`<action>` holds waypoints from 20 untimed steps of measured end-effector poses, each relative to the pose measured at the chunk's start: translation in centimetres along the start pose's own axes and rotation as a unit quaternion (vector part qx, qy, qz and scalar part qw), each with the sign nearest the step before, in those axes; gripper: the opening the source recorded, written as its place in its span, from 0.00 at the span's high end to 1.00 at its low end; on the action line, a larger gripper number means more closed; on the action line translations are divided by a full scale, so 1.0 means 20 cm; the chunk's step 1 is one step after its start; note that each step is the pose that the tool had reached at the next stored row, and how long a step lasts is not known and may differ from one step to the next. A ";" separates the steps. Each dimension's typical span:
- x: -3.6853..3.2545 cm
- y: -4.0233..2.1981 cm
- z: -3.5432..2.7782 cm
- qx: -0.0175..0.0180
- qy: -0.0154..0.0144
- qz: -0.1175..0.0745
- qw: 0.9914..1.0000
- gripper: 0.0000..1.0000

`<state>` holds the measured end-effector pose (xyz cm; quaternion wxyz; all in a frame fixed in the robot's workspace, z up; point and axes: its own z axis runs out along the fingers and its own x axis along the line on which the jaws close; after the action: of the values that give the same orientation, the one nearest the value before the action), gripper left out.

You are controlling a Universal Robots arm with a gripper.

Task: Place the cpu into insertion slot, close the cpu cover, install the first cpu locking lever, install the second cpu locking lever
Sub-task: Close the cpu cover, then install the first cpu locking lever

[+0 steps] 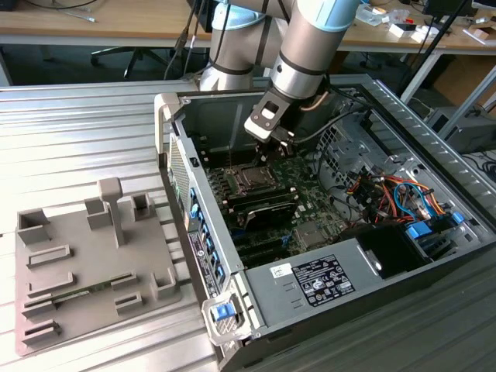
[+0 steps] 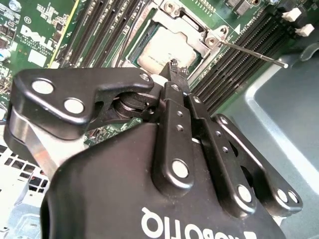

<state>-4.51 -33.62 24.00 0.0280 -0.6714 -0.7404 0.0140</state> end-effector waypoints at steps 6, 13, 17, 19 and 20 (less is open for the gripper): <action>0.000 0.000 -0.001 0.000 0.000 0.000 1.000 0.89; 0.000 0.000 -0.001 0.000 0.002 -0.005 1.000 0.89; 0.000 0.000 -0.001 0.000 0.001 -0.018 1.000 0.89; 0.000 0.000 -0.001 0.000 0.001 -0.028 1.000 0.89; 0.000 0.000 -0.001 0.001 0.001 -0.034 0.999 0.89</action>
<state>-4.51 -33.62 24.02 0.0294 -0.6461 -0.7625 0.0129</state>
